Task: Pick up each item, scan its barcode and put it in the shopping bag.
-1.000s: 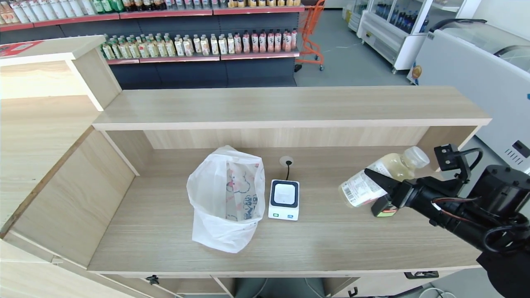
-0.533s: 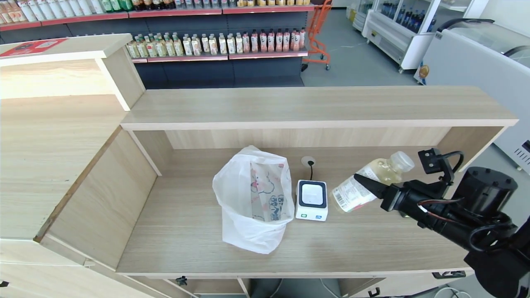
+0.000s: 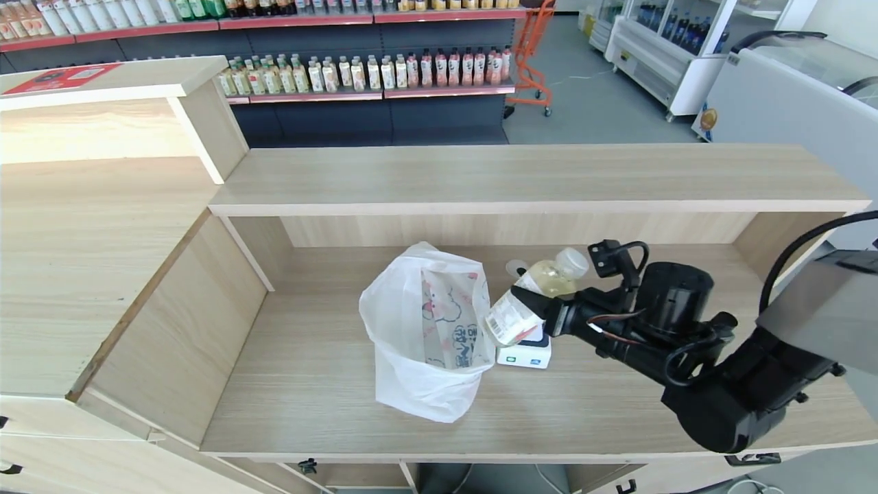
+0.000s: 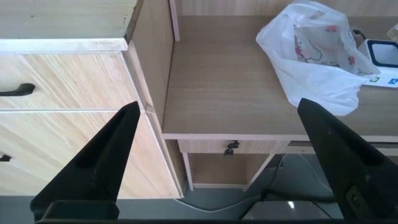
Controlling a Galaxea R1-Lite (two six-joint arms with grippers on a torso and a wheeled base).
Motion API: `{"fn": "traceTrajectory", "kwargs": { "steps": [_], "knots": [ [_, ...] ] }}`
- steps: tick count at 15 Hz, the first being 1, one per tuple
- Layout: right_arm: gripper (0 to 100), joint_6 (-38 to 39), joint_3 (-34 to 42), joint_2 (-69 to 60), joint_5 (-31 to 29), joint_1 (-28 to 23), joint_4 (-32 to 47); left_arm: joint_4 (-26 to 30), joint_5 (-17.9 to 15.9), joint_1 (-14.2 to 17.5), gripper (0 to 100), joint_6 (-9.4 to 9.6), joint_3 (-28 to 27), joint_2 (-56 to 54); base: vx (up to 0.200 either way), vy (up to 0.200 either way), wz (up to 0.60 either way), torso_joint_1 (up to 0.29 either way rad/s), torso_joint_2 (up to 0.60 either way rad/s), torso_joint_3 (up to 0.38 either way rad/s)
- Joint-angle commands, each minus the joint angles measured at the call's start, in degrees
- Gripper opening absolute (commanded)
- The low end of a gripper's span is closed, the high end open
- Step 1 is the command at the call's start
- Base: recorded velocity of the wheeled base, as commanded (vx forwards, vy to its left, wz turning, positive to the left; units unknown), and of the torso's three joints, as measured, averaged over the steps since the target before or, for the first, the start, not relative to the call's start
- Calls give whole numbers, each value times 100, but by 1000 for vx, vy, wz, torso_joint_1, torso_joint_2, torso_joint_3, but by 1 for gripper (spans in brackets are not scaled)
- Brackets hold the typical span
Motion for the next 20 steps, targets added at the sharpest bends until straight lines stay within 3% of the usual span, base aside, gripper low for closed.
{"fn": "traceTrajectory", "kwargs": {
  "steps": [1, 5, 10, 13, 17, 18, 20],
  "knots": [
    [0, -32, -554, 726, -99, 371, 159, 0, 0, 0, 100, 2, 0, -2, 0, 0, 0, 0, 0, 0],
    [0, -516, -1556, 1482, -381, 670, 747, 0, 0, 0, 100, 2, 0, -2, 0, 0, 0, 0, 0, 0],
    [0, -1307, -3621, 2335, -943, 995, 1855, 0, 0, 0, 100, 2, 0, -2, 0, 0, 0, 0, 0, 0],
    [0, -2458, -3718, 2625, -969, 1048, 1881, 0, 0, 0, 100, 2, 0, -2, 0, 0, 0, 0, 0, 0],
    [0, -2607, -3648, 2809, -969, 1127, 1644, 0, 0, 0, 100, -7, 0, -2, 0, 0, 0, 0, 0, 0],
    [100, -2599, -3648, 2809, -969, 1127, 1635, 0, 0, 0, 100, -7, 0, -2, 0, 0, 0, 0, 0, 0],
    [100, -2432, -3639, 2739, -969, 1127, 1626, 0, 0, 0, 100, 2, 0, -2, 0, 0, 0, 0, 0, 0]
  ]
}}
